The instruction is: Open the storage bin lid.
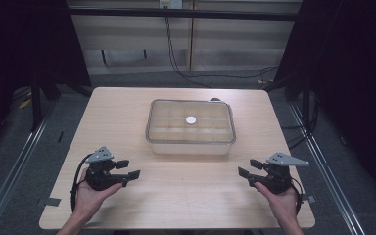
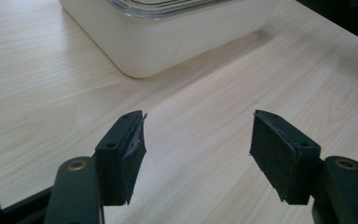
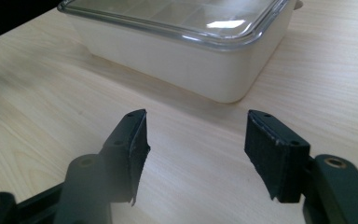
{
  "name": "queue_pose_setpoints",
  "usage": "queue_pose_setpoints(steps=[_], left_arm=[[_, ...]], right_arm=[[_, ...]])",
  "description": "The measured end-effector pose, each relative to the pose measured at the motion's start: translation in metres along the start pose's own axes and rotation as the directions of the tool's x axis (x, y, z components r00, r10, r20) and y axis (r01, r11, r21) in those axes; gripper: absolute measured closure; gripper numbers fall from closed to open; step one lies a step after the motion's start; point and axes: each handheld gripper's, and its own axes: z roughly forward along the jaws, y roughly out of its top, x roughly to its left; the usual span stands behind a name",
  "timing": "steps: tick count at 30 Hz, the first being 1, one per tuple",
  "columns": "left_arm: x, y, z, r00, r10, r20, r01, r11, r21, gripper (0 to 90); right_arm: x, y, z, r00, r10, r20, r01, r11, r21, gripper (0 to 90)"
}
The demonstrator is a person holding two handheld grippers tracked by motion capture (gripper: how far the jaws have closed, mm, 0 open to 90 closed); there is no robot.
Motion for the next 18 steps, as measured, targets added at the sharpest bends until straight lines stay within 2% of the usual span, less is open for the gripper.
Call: queue_pose_setpoints(steps=[2, 6, 7, 9, 13, 18], left_arm=[[0.000, 0.002, 0.000, 0.9999, 0.008, -0.009, -0.008, 1.0000, 0.001, 35.5], [0.004, 0.007, 0.001, 0.9999, 0.008, -0.010, -0.008, 1.0000, 0.001, 35.1], [0.007, 0.011, 0.004, 0.9998, 0.010, -0.017, -0.010, 0.9999, 0.002, 35.0], [0.010, 0.015, 0.006, 0.9999, 0.005, -0.013, -0.005, 1.0000, 0.003, 35.0], [0.013, 0.022, 0.008, 0.9998, 0.013, -0.018, -0.013, 0.9999, 0.010, 34.3], [0.014, 0.033, 0.009, 0.9999, 0.011, -0.007, -0.010, 0.9997, 0.021, 30.7]], right_arm=[[-0.001, 0.007, 0.004, 1.0000, 0.003, 0.005, -0.003, 1.000, -0.007, 34.9], [0.000, 0.012, 0.010, 1.0000, 0.003, -0.003, -0.003, 1.000, 0.000, 34.4], [0.004, 0.012, 0.018, 0.9998, 0.000, -0.018, 0.000, 0.999, 0.045, 31.6], [0.007, 0.012, 0.023, 0.9998, -0.013, -0.017, 0.014, 0.999, 0.049, 32.1], [0.007, 0.015, 0.026, 0.9996, -0.004, -0.027, 0.006, 0.999, 0.052, 31.4], [0.003, 0.027, 0.029, 0.9996, -0.010, -0.028, 0.012, 0.999, 0.044, 26.8]])
